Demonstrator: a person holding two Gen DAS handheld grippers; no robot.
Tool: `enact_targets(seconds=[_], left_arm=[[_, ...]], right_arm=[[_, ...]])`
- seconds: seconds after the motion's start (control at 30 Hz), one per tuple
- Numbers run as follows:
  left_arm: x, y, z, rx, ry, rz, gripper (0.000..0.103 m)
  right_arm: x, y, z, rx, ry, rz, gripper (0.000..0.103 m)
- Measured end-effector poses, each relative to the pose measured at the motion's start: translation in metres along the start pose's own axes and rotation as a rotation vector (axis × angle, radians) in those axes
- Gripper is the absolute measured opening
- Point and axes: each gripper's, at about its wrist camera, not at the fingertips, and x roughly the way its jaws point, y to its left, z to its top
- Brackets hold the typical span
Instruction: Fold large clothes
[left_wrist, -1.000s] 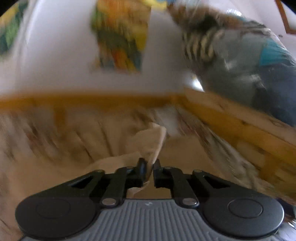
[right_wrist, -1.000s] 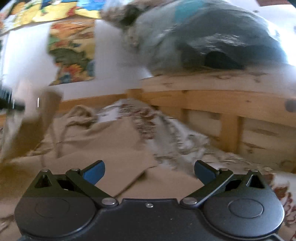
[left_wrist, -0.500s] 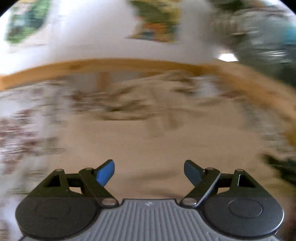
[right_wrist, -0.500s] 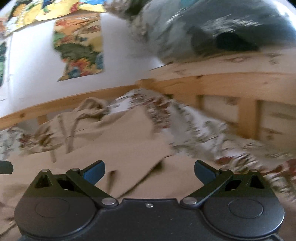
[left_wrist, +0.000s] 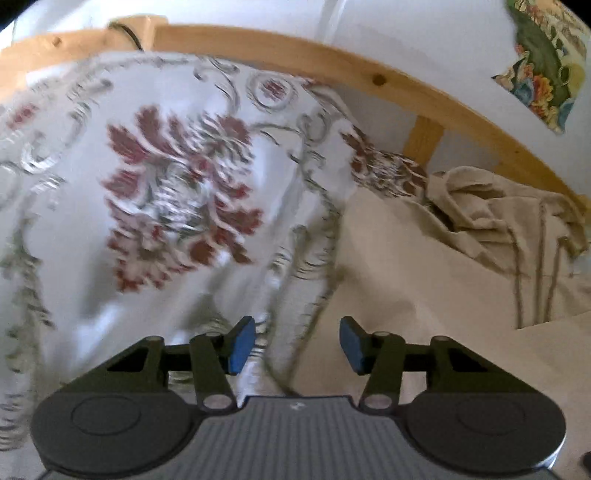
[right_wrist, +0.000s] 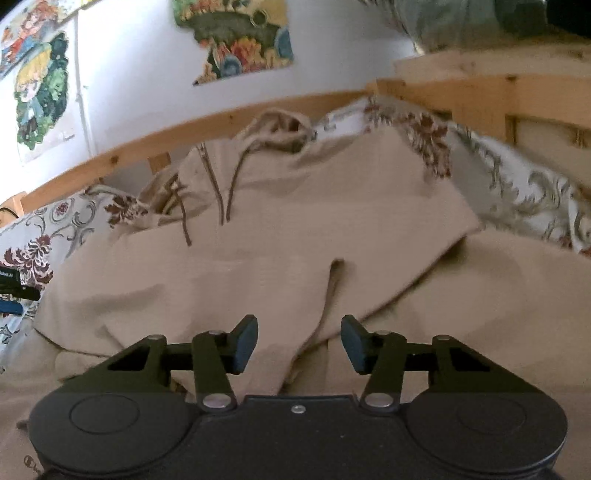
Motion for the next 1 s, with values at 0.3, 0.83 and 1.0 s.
enact_targets(seconds=[0.3,0.83,1.0], left_arm=[[0.008,-0.029,-0.011,0.047,-0.023,0.117,0.0],[-0.01,-0.041,0.036,0.047,-0.111,0.217,0.081],[-0.007,-0.101,0.103,0.17,-0.162,0.133,0.095]], right_arm=[[0.009,0.001,-0.009,0.016,0.061,0.043,0.013],[0.002,-0.001,-0.008,-0.01,0.036,0.005,0.037],[-0.012,0.005,-0.003,-0.05,-0.037,0.026,0.072]])
